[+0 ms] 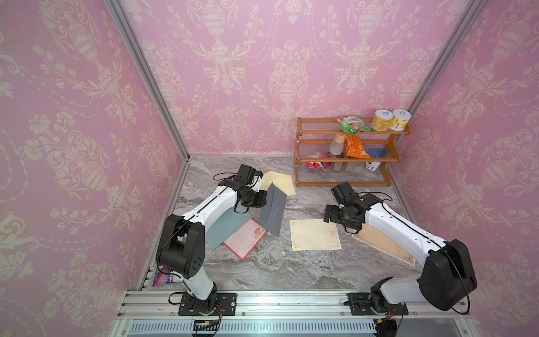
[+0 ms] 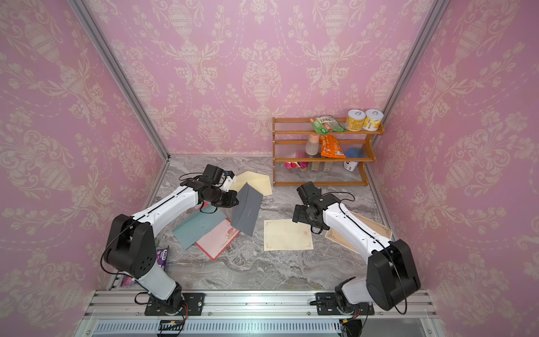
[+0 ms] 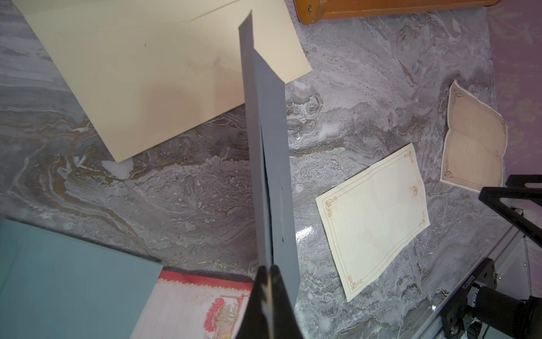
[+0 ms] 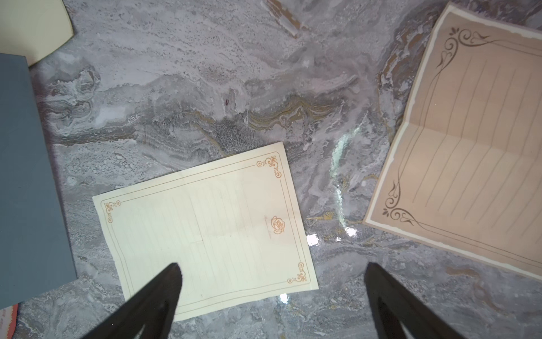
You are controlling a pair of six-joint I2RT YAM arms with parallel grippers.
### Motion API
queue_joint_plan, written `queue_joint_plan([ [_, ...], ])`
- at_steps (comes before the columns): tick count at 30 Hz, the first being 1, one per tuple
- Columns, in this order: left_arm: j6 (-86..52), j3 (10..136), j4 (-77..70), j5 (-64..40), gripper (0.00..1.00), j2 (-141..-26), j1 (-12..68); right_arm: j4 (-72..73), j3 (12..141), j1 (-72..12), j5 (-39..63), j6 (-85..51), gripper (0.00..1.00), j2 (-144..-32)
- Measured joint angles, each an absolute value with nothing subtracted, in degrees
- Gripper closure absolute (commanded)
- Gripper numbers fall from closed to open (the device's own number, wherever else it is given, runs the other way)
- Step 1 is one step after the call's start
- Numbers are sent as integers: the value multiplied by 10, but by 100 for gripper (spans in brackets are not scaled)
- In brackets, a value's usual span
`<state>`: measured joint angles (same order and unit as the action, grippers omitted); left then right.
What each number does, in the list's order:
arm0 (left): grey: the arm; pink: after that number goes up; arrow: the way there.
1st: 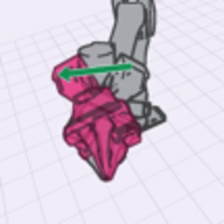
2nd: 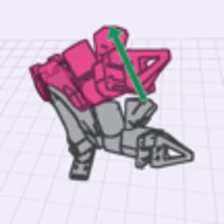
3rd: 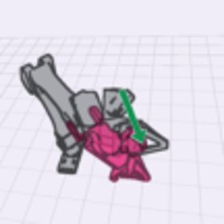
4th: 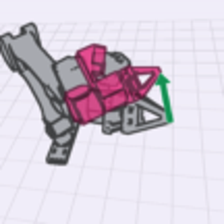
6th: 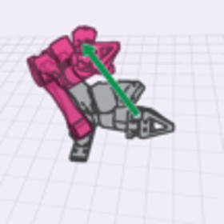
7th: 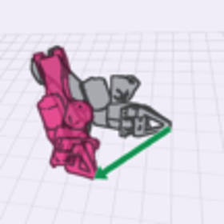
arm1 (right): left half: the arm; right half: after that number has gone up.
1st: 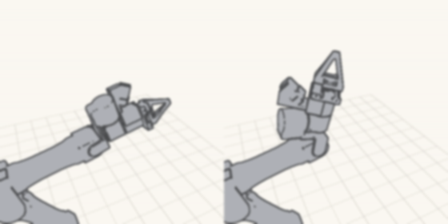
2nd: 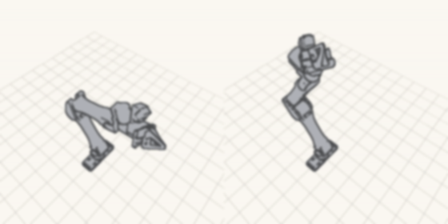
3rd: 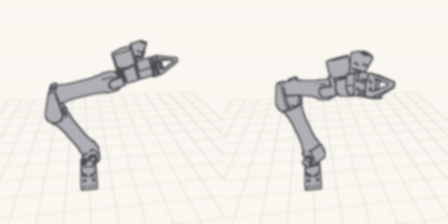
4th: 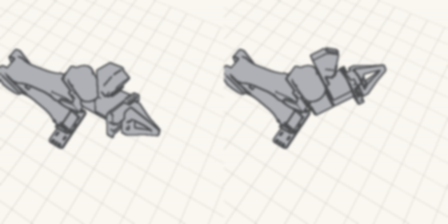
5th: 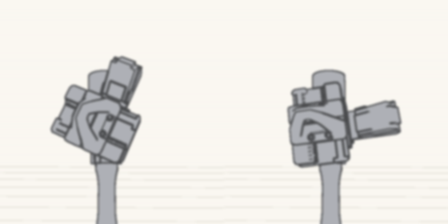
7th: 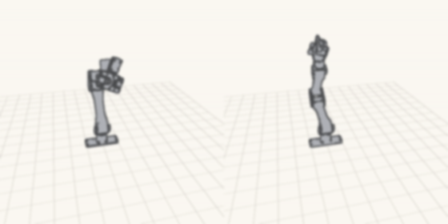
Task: Fold the letter paper in half and place it into the envelope
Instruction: Place the envelope at the center of the board, then fold the letter paper at the center of the board.
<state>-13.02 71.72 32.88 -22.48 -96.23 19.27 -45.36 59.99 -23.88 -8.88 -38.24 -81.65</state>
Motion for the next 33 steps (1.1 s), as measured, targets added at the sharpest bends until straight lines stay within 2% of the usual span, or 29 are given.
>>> queue_joint_plan([
  [2,-130,717,322,-226,90,-974,189,-454,606,-241,-89,-382,0,-830],
  [3,-131,717,319,-226,80,-980,188,-454,610,-241,-89,-382,0,-837],
  [5,-132,717,319,-222,49,-986,188,-454,614,-242,-88,-382,0,-848],
  [6,-135,718,320,-221,29,-987,188,-455,617,-242,-88,-382,0,-853],
  [7,-136,722,326,-217,16,-988,188,-455,619,-242,-88,-381,0,-858],
  [9,-143,733,336,-212,2,-988,188,-456,621,-242,-88,-378,0,-864],
  [12,-154,751,349,-199,1,-988,194,-458,625,-242,-88,-373,0,-871],
  [16,-171,764,364,-177,6,-988,234,-458,625,-242,-86,-363,0,-876],
  [18,-181,766,371,-169,17,-988,268,-457,625,-241,-82,-360,0,-876],
  [20,-196,766,375,-163,42,-988,303,-455,622,-237,-72,-356,0,-876],
  [22,-209,767,374,-163,78,-990,334,-449,615,-228,-53,-347,0,-878],
  [23,-216,767,373,-164,91,-994,345,-446,611,-222,-43,-344,0,-880],
  [24,-222,767,372,-164,100,-999,354,-444,607,-215,-33,-340,0,-883],
  [33,-246,789,369,-177,100,-1080,398,-425,557,-165,54,-319,0,-900],
])
